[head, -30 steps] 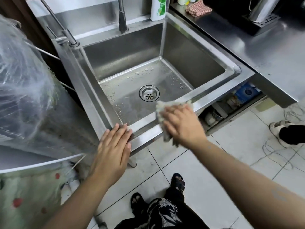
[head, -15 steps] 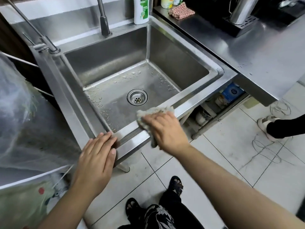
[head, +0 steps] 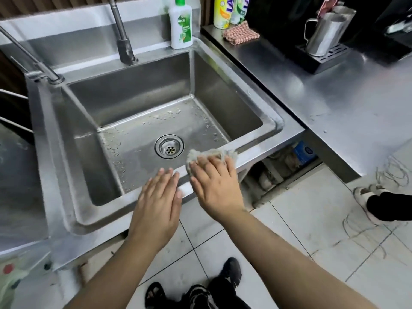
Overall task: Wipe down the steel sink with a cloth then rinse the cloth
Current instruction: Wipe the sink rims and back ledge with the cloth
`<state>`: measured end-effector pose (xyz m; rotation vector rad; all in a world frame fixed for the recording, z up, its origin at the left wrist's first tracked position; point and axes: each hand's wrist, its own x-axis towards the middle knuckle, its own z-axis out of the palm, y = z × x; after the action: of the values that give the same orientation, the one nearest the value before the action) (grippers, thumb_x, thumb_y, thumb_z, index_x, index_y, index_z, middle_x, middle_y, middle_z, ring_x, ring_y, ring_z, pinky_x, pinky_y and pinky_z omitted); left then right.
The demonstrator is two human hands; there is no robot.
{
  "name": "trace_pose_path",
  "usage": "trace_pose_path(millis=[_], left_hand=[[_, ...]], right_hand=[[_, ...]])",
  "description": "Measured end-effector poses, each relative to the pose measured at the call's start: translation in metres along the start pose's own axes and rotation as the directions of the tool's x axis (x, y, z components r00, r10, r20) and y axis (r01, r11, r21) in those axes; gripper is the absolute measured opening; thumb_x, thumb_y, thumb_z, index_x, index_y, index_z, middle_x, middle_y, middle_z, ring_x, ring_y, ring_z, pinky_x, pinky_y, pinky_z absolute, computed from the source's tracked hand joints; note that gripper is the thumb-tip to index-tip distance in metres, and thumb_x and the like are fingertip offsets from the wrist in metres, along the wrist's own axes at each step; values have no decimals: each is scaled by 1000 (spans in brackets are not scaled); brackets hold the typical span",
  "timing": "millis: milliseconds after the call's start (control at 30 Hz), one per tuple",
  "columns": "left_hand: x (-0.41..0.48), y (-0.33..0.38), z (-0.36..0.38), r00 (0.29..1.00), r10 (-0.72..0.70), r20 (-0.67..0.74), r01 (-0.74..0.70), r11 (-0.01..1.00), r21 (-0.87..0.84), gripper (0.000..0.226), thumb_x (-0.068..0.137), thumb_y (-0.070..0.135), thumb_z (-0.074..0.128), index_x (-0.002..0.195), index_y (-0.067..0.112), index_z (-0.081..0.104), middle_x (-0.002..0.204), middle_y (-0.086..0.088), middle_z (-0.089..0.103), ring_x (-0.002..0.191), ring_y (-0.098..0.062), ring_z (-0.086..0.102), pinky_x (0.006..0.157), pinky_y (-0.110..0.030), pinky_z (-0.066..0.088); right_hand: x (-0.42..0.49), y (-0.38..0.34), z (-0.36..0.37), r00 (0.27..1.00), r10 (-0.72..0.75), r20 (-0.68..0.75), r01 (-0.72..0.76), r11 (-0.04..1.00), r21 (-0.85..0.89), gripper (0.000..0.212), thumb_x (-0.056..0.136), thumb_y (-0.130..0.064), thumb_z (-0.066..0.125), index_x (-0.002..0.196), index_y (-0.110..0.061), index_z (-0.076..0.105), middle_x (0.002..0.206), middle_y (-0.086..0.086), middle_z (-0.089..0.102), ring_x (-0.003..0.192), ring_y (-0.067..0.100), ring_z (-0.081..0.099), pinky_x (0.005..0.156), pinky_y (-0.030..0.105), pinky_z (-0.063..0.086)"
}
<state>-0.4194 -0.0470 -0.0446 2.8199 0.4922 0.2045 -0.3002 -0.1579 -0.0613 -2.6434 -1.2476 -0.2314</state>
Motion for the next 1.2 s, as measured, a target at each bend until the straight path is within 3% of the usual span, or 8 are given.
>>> trace_pose_path(millis=[100,267,400,533,667,867,967,1200], left_hand=[[-1,12,11,998,-64,5,64,997,37,57,97,36,18,132,3,49,138,-11,50,132,-26,41,111,-30,13],[2,23,19,993,-120,-7,120,991,65,60,99,38,13,131,3,51,136,-11,52,130,-26,43,109,-33,21],[0,20,17,994,-112,-2,112,989,98,54,98,34,21,133,5,49,138,-9,50,133,-20,36,110,-26,16],[0,19,20,993,-119,-10,119,987,106,54,98,35,19,133,6,48,138,-9,50,132,-19,37,109,-30,21],[1,24,19,990,-130,-47,133,988,73,53,98,35,21,130,7,52,136,-8,52,131,-21,39,107,-32,25],[31,69,24,992,-111,-63,113,993,39,57,97,41,19,133,8,48,139,-9,49,131,-24,38,108,-34,21],[63,95,34,999,-19,-40,21,998,54,61,98,43,14,136,7,45,141,-9,47,135,-25,36,109,-35,19],[86,113,54,999,11,31,-13,997,76,53,95,32,25,133,2,49,139,-12,49,132,-26,42,108,-34,23]], right_hand=[[11,58,-5,989,-150,12,150,988,32,40,92,-37,39,116,-19,65,115,4,67,107,27,60,96,43,30],[32,183,-25,987,143,76,-139,989,-53,62,91,-45,14,128,-20,56,132,5,58,125,26,46,105,43,24],[30,141,-19,976,218,9,-217,976,-9,59,89,-38,19,120,-14,63,121,11,64,117,31,53,107,49,29],[8,46,-6,995,-96,-30,99,988,122,44,88,-32,34,115,-19,66,113,4,68,106,29,60,103,47,34],[10,71,-7,951,-308,21,300,938,174,41,91,-36,38,119,-20,64,119,3,65,109,26,58,97,43,32],[40,215,-23,996,5,93,-11,998,65,48,92,-40,30,119,-19,64,121,6,65,115,27,57,97,41,35],[43,210,-23,992,94,80,-99,993,63,51,90,-39,28,117,-17,66,120,7,66,117,29,55,100,40,27],[27,155,-17,992,-125,-5,123,970,211,41,91,-35,37,116,-21,66,119,-2,66,112,21,59,101,41,31]])
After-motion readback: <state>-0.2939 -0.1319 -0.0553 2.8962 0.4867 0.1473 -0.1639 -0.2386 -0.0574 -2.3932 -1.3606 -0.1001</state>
